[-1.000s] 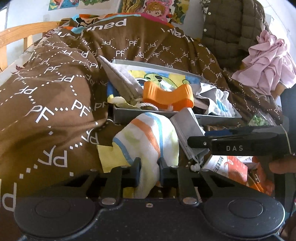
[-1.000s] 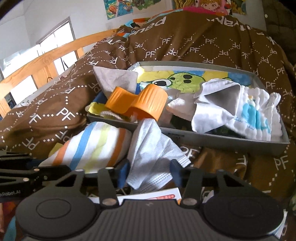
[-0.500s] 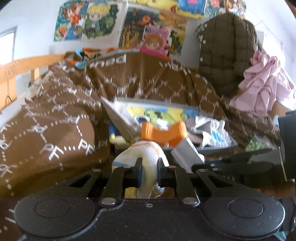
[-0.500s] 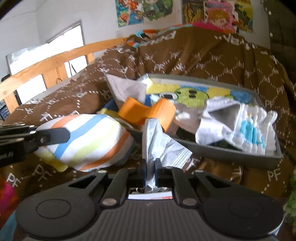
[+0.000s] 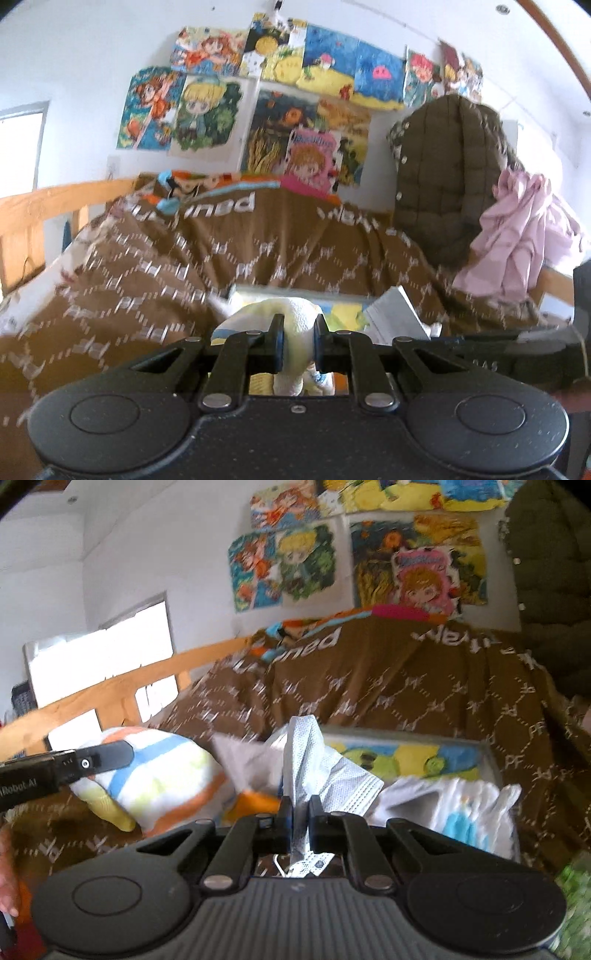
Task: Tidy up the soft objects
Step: 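Lift the striped cloth and white mask and carry both toward the tray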
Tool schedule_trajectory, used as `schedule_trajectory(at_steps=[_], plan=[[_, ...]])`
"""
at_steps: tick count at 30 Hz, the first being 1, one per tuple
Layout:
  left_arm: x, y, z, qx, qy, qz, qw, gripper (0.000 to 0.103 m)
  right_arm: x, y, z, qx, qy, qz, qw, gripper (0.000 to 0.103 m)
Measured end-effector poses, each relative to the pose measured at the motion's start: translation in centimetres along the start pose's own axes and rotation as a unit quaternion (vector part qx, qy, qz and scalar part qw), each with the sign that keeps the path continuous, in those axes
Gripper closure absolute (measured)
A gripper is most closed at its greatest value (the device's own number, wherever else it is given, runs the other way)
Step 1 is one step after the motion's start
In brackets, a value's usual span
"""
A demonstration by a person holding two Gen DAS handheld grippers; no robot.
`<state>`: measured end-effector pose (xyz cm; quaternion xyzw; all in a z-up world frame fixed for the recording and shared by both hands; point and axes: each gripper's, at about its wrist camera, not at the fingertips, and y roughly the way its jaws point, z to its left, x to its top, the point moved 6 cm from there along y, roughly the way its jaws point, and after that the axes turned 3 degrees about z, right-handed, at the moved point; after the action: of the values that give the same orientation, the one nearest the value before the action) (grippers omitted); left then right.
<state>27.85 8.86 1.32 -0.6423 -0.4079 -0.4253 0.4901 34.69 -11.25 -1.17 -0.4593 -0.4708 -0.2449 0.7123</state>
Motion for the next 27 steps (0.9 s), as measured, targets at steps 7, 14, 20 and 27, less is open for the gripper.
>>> schedule_trajectory(at_steps=[7,14,20,27], plan=[[3.9,5.4,-3.6,-0.016,0.032,-0.038,0.9987,0.087,1.7,1.8,-6.2,-0.016,0.069,-0.017,0.997,0.094],[4.5,13.7,-5.6,-0.038,-0.030,-0.010,0.9988,0.087,1.4,4.1,-11.3,-0.037,0.126,-0.025,0.991,0.094],[3.0,18.0,-8.2,-0.059,-0.038,0.017,0.9974,0.086,0.4,5.5,-14.1,-0.060,0.148,-0.021,0.987,0.093],[1.2,20.4,-9.6,-0.058,-0.043,0.061,0.9955,0.086,-0.5,6.7,-14.5,-0.061,0.155,-0.009,0.986,0.088]])
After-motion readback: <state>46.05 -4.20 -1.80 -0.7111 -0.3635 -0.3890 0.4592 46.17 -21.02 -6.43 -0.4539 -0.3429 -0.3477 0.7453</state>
